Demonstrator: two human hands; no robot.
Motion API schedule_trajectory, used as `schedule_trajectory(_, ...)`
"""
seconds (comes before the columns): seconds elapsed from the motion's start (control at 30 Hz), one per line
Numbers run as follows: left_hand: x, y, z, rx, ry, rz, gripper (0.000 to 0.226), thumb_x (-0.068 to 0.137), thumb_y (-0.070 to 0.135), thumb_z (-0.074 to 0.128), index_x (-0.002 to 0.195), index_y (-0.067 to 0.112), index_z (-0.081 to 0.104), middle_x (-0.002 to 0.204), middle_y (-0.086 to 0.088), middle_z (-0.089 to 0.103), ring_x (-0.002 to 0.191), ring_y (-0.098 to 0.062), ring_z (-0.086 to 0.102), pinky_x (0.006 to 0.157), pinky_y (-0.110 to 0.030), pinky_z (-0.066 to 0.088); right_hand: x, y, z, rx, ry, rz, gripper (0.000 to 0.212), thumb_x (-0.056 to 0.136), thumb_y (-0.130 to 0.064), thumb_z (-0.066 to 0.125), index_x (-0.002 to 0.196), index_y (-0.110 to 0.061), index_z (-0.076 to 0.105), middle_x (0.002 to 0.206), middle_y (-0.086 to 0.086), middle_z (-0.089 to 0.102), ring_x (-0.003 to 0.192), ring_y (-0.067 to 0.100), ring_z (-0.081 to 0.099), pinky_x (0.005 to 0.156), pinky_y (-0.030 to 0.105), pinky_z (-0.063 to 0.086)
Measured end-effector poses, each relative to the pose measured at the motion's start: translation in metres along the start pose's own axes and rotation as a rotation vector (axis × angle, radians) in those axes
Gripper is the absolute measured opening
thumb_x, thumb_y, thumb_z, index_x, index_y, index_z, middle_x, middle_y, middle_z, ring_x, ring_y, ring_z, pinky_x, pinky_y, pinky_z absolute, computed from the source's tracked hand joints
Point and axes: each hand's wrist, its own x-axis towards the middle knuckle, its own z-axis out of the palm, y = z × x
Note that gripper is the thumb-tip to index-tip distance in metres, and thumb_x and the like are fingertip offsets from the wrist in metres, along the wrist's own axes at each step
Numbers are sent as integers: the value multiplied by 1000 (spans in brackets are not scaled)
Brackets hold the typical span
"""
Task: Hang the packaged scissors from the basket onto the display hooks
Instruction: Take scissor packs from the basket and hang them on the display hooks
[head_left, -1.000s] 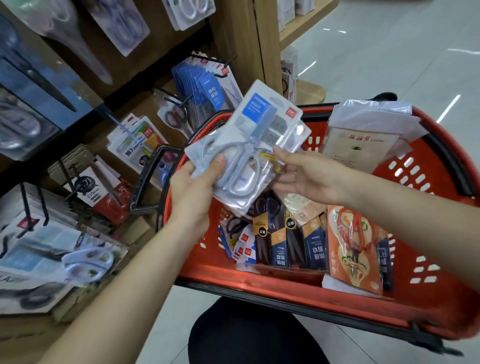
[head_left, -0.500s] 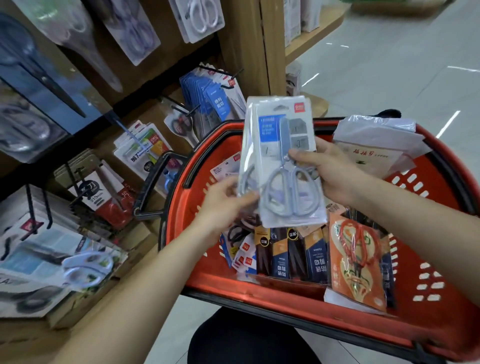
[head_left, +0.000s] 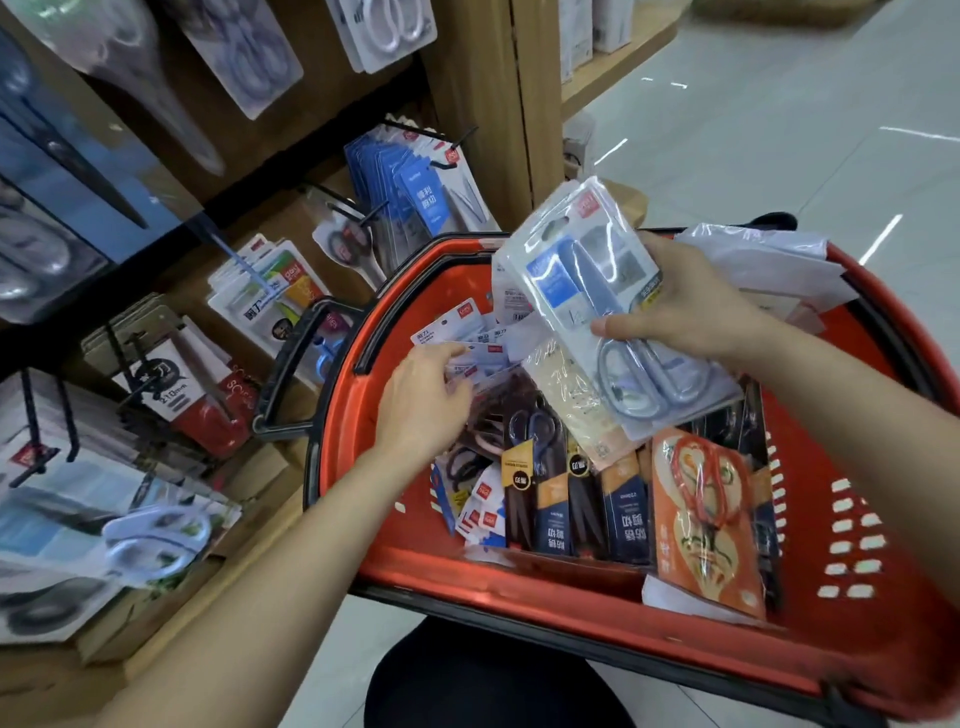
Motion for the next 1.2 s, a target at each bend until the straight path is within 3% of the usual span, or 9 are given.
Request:
schedule_trajectory(0.13,13,-4,20,177,-226,22,63,96,28,69,154,24,44,147,-5,57,134,-27,54,107,-42,46,6,11,-2,-79,34,-17,60,73,-11,92,121,-27,61,110,-20,69,95,-15,63,85,7,46)
schedule_trajectory(0.27,13,-11,27,289,-302,136,13,99,24,65,110,29,70,109,0,71,99,-25,66,72,-39,49,9,16,-4,-116,62,-27,58,73,-14,92,120,-28,62,109,-18,69,97,-14,62,82,6,45)
schedule_trajectory(0.37,10,-18,22,430,-359,191,11,97,20,63,98,24,73,97,-2,72,87,-29,67,66,-39,54,10,16,-4,-135,68,-23,57,73,-16,92,121,-24,64,110,-13,70,101,-8,64,84,11,47)
schedule_trajectory(0.53,0,-20,20,593,-553,322,15,103,28,61,112,25,72,102,-6,70,97,-33,66,68,-35,44,9,15,-1,-128,56,-26,58,72,-17,93,120,-28,64,111,-14,72,99,-4,67,84,14,48)
schedule_trajectory(0.67,-3,-26,15,570,-630,324,24,106,32,55,126,33,68,103,-2,68,101,-30,64,71,-33,41,8,14,4,-131,38,-8,58,72,-20,94,121,-28,64,110,-12,73,101,6,69,92,27,52)
schedule_trajectory(0.77,-5,-33,13,530,-623,321,19,105,28,54,108,30,73,80,5,62,83,-26,60,66,-35,46,6,13,7,-85,-3,3,57,74,-18,93,123,-23,65,111,-10,75,103,7,71,96,35,55)
schedule_trajectory(0.9,-15,-37,10,522,-714,326,17,100,20,59,109,26,73,101,2,73,95,-25,66,76,-43,56,4,11,9,-70,-11,-4,57,73,-18,93,123,-22,65,112,-9,76,104,7,71,98,41,56)
schedule_trajectory(1.03,-20,-32,1,550,-593,335,16,101,29,60,107,30,75,101,6,74,92,-20,65,75,-37,55,4,11,11,-54,-22,-20,57,74,-17,92,124,-20,65,114,-8,76,105,7,72,98,44,57)
schedule_trajectory(1.2,-15,-31,-7,467,-178,237,17,99,27,60,107,35,74,98,6,75,98,-26,70,80,-37,54,3,11,11,-31,-28,-13,57,74,-18,92,124,-22,65,115,-8,76,106,9,72,98,47,57)
